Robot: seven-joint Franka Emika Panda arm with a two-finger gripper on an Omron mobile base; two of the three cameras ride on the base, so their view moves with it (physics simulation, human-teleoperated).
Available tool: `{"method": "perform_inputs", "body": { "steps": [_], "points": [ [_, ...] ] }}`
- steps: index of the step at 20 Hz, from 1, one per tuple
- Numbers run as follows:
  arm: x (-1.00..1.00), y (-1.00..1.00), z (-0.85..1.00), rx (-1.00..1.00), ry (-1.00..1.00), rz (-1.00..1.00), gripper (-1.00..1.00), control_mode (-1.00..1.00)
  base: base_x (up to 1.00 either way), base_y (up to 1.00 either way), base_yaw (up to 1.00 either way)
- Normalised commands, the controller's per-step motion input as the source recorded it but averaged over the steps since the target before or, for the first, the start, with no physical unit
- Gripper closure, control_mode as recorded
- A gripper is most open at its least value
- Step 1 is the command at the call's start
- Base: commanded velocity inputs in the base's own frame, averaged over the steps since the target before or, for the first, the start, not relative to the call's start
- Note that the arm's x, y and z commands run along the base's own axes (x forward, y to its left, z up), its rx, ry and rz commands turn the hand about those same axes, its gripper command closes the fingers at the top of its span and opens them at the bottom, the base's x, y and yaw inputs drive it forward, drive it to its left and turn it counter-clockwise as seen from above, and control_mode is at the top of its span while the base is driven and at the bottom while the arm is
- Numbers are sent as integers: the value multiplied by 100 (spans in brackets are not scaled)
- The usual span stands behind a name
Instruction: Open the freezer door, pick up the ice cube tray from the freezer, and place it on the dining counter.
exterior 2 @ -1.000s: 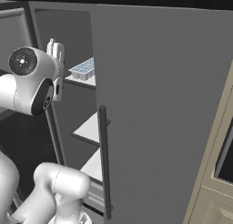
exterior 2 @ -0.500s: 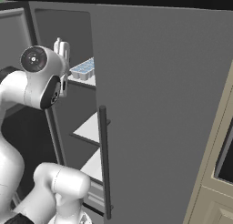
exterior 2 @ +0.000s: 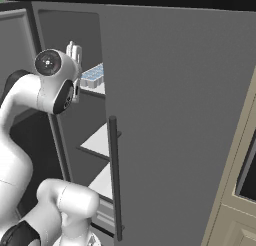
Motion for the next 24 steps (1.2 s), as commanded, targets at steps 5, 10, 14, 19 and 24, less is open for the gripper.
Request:
{"method": "perform_inputs", "body": {
  "steps": [5,10,14,19,24],
  "points": [
    [26,0,-21,0,0,0,-100,-100,0,0,0],
    [24,0,-26,0,-1,0,-100,-100,0,0,0],
    [34,0,-17,0,-1,0,-100,-100,0,0,0],
    [34,0,-5,0,-1,0,-100,-100,0,0,0],
    [24,0,-1,0,0,0,-100,-100,0,0,0]
  ]
}}
